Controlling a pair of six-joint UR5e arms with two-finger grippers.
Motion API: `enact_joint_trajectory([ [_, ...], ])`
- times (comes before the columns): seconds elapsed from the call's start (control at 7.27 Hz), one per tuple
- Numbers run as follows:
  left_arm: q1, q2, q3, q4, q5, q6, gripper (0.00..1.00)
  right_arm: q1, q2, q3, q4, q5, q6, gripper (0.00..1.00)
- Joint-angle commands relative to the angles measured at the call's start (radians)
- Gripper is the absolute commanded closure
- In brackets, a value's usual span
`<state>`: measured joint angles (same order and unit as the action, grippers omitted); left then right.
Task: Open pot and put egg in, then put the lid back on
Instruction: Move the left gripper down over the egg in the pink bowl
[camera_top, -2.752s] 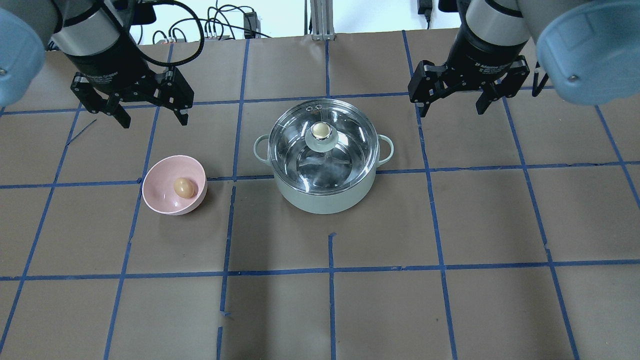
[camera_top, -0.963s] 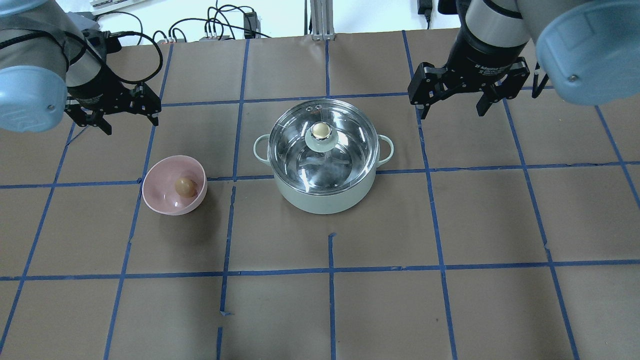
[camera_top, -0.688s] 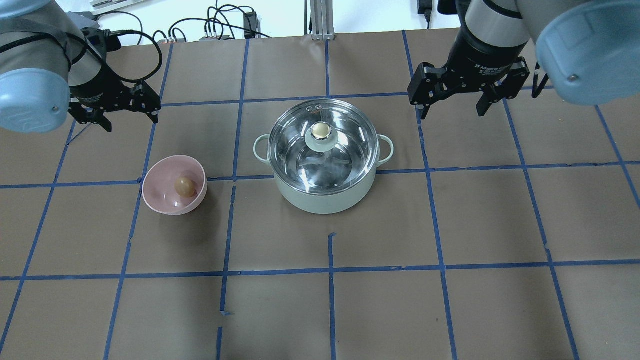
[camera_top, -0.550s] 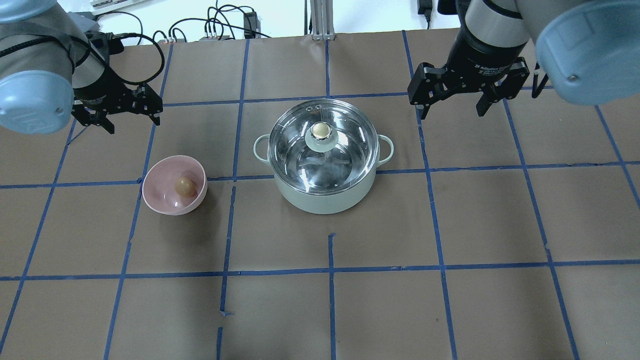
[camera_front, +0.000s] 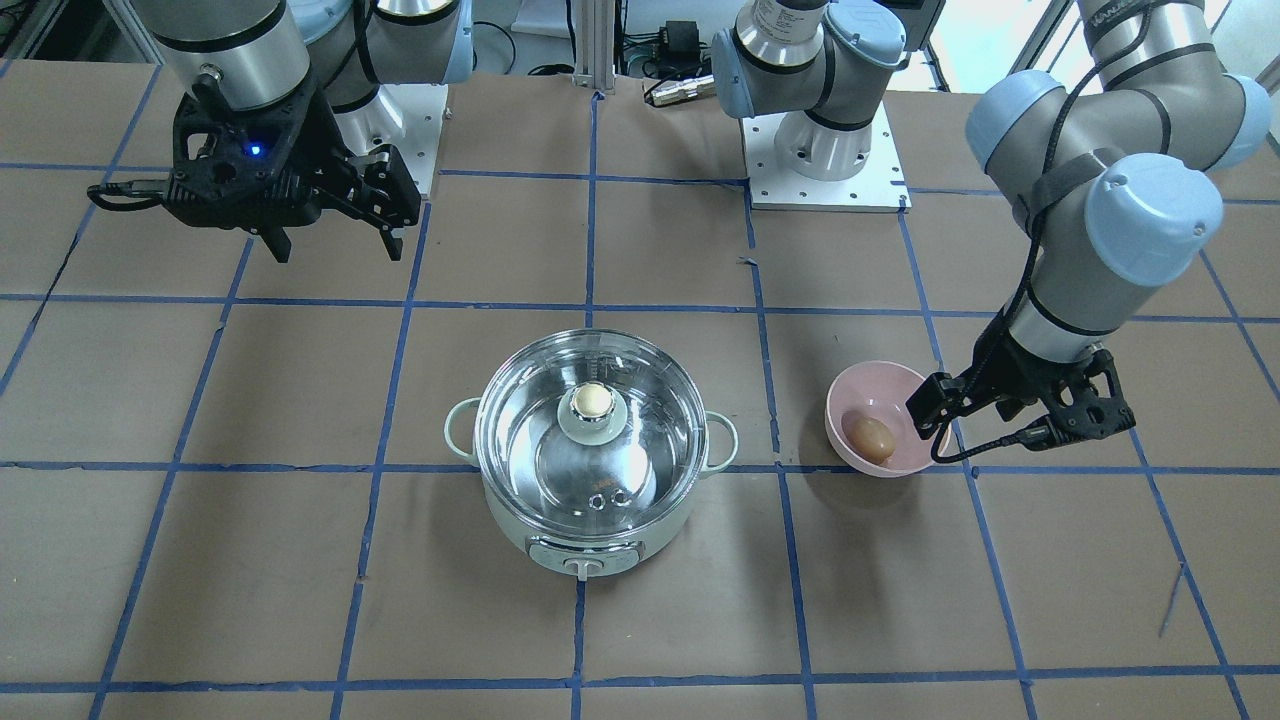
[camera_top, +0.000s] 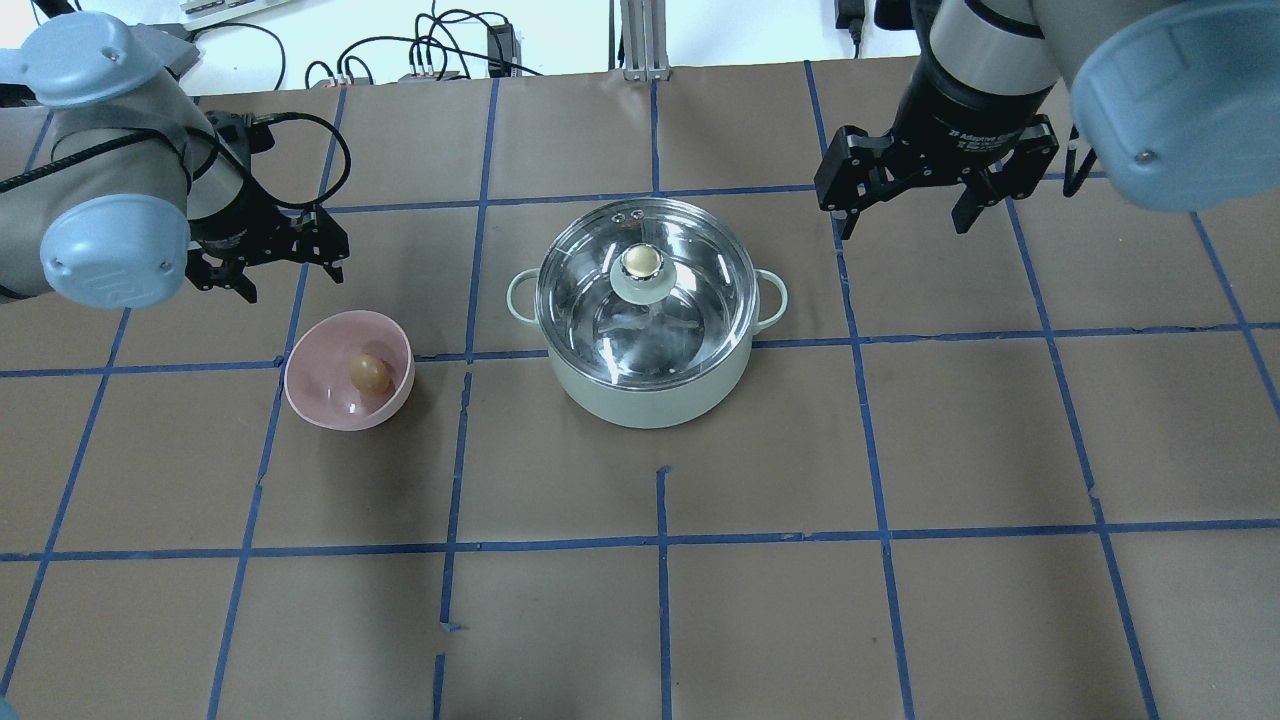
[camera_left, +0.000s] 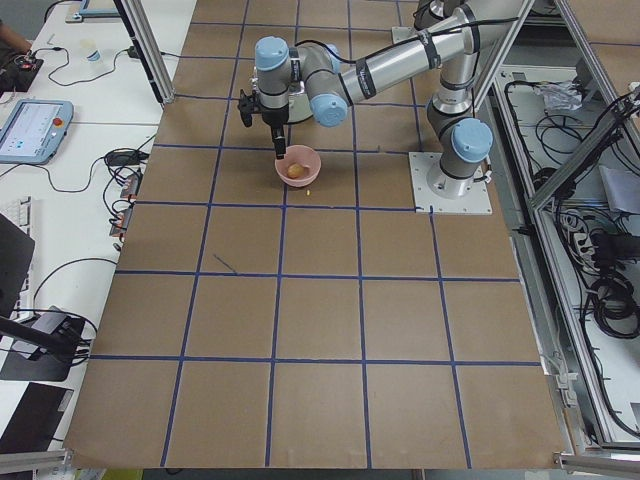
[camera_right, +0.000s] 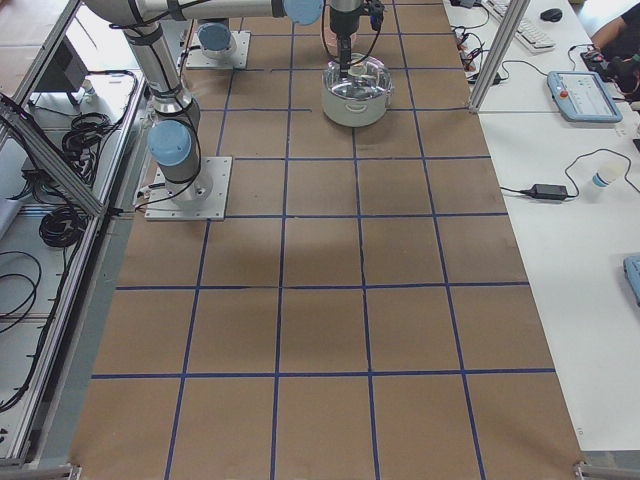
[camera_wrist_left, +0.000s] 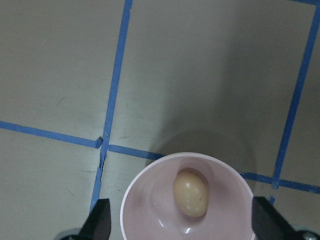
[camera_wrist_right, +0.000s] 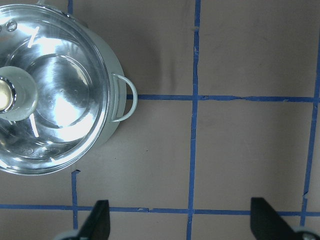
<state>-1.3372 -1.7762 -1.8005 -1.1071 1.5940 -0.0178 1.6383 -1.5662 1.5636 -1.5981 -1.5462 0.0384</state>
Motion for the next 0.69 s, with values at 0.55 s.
enact_joint_trajectory([
  [0.55,-0.002,0.015,-0.245,0.261,-0.034,-0.146,0.0,0.003,-0.003,0.004,0.001,0.0,0.0,0.01],
])
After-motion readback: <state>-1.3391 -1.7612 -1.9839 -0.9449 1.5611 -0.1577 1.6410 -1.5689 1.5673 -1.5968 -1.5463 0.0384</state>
